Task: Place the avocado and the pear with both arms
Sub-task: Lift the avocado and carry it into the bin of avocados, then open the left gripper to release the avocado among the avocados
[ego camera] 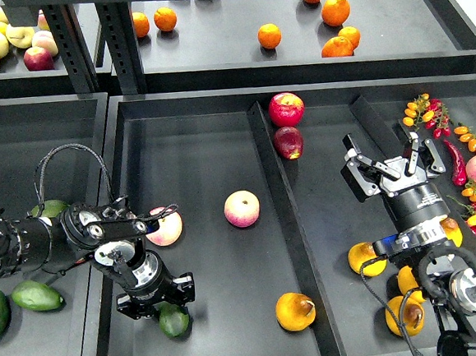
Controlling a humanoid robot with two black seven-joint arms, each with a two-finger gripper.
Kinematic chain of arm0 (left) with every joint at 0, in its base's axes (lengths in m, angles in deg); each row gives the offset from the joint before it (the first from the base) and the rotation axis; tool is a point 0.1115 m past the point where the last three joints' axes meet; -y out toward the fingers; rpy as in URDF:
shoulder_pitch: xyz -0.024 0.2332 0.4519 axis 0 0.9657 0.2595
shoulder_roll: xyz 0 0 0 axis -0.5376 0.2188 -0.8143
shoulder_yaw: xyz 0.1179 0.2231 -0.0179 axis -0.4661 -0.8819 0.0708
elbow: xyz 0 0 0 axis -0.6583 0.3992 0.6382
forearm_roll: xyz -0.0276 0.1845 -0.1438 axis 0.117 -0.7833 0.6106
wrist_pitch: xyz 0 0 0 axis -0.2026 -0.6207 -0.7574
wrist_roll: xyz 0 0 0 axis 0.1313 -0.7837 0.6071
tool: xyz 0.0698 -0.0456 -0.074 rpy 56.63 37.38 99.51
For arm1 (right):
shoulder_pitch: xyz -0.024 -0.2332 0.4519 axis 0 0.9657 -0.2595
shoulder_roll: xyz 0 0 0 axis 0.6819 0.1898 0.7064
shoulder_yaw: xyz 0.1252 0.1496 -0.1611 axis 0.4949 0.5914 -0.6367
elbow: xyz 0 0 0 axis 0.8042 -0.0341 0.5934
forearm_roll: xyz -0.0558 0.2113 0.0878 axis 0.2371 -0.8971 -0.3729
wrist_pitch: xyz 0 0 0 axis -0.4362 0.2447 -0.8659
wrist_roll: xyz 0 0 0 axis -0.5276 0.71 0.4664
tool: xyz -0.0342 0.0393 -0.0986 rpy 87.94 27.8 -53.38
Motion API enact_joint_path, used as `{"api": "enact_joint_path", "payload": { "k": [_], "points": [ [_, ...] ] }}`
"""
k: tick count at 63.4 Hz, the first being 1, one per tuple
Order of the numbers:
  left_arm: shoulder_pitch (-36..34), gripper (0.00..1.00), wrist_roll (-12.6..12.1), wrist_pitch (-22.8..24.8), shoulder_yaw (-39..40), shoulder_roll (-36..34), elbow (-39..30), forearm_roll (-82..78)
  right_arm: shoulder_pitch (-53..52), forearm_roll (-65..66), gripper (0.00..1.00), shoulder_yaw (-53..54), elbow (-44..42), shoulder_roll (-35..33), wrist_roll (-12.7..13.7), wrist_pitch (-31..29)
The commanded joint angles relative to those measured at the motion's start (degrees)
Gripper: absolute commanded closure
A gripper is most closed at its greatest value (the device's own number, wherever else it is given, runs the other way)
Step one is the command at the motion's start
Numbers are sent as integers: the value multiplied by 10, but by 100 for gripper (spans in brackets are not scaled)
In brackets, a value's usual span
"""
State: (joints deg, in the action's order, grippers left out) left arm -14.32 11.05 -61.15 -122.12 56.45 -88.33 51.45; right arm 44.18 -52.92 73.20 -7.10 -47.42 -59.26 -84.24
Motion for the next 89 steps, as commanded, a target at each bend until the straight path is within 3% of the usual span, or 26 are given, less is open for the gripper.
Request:
{"api": "enact_joint_path", "payload": {
  "k": [1,51,89],
  "points": [
    [-29,81,0,0,6,-5,-3,0,-1,-1,0,-1,0,0,0,0],
    [-90,78,0,0,-2,-234,-53,-26,-62,0,0,-26,2,0,5,15],
    [-11,77,0,0,-1,-271,-23,-68,-75,3,0,-50,5,0,4,30]
  ]
}}
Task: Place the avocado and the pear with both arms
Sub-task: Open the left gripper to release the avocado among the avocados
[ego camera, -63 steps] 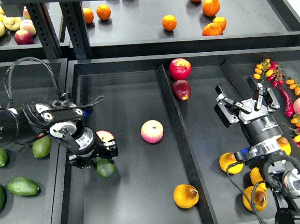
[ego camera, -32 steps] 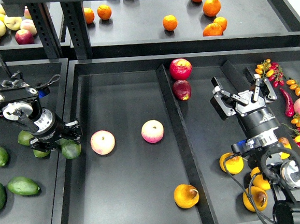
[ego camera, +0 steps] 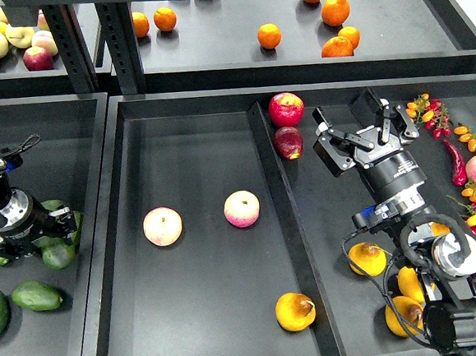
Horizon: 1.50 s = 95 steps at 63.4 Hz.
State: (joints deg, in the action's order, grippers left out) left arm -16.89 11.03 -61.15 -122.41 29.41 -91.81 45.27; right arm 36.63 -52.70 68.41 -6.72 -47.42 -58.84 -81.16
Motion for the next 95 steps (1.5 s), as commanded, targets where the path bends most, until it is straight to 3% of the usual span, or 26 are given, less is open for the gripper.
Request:
{"api": "enact_joint_path", "payload": {
  "k": [1,51,95],
  "points": [
    [17,77,0,0,2,0,14,-6,0,0,0,-3,1,0,0,-1],
    [77,74,0,0,31,56,141,-30,2,0,0,-13,1,0,0,-5],
    [111,60,0,0,40,100,186,-41,3,0,0,-22,1,0,0,-5]
  ]
}}
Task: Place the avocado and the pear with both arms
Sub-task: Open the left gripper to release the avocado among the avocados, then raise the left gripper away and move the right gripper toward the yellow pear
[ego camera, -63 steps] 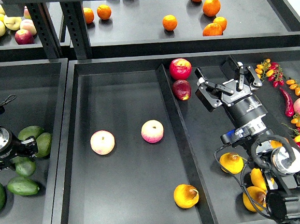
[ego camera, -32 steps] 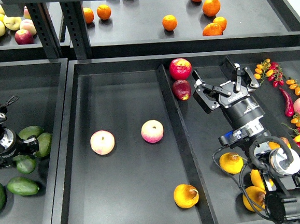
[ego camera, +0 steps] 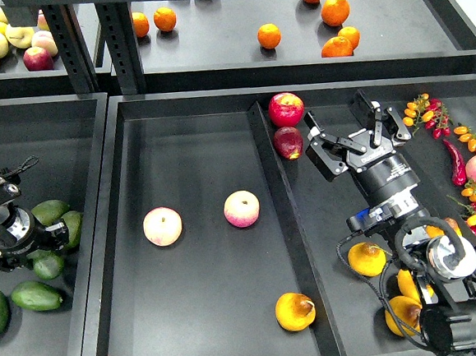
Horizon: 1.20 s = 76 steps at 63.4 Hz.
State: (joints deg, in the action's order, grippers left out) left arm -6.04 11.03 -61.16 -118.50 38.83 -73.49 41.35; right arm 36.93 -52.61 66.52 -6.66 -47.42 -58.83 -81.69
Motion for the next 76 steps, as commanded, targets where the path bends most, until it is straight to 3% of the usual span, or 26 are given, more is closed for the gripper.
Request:
{"api": "enact_joint_path", "payload": {
  "k": [1,20,34,43,52,62,76],
  "points": [
    [2,59,0,0,0,6,3,-2,0,0,0,-3,0,0,0,0],
    [4,47,0,0,0,6,4,-15,1,0,0,-3,0,0,0,0],
    [4,31,0,0,1,7,2,-20,1,0,0,-3,-3,0,0,1],
    [3,14,0,0,2,7,1,-20,0,0,0,-9,-4,0,1,3],
    [0,3,0,0,3,6,-5,-20,0,0,0,-10,-4,0,1,5],
    [-21,2,0,0,43,-12,-19,-19,2,0,0,-14,-5,0,2,7],
    [-59,1,0,0,154,-97,-34,-10,4,0,0,-23,-5,0,3,8]
  ]
}}
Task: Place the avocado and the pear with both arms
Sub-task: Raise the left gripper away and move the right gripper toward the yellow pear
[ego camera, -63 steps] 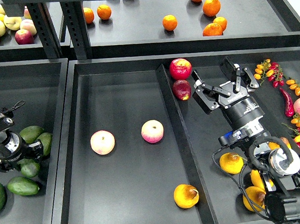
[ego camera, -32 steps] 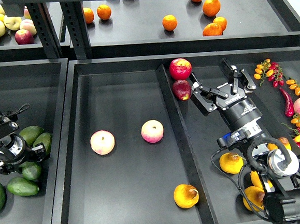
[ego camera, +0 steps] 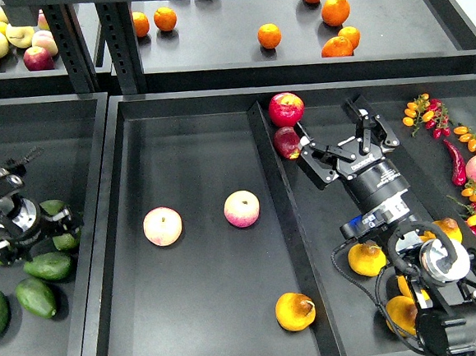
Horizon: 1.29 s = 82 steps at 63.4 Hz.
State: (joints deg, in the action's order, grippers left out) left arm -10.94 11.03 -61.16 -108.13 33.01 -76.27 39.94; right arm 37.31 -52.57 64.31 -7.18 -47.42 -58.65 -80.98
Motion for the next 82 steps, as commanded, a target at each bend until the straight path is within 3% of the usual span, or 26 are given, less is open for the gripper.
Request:
{"api": "enact_joint_path", "payload": {
  "k": [1,11,26,43,61,76,82],
  "points": [
    [-10,1,0,0,57,-42,-6,5,0,0,0,-1,0,0,1,1],
    [-2,1,0,0,145,-106,-27,33,6,0,0,-1,-3,0,1,1],
    [24,1,0,0,203,-149,-71,141,7,2,0,-2,-10,0,1,1],
    [170,1,0,0,426,-148,-143,200,23,2,0,-27,-18,-7,2,0],
    [335,1,0,0,704,-86,-237,268,28,0,0,-58,-11,-91,3,-1],
    [458,1,0,0,877,6,-298,271,41,-1,0,-82,-5,-150,16,-6],
    [512,1,0,0,957,79,-305,270,35,-1,0,-105,-3,-197,31,-6]
  ]
}}
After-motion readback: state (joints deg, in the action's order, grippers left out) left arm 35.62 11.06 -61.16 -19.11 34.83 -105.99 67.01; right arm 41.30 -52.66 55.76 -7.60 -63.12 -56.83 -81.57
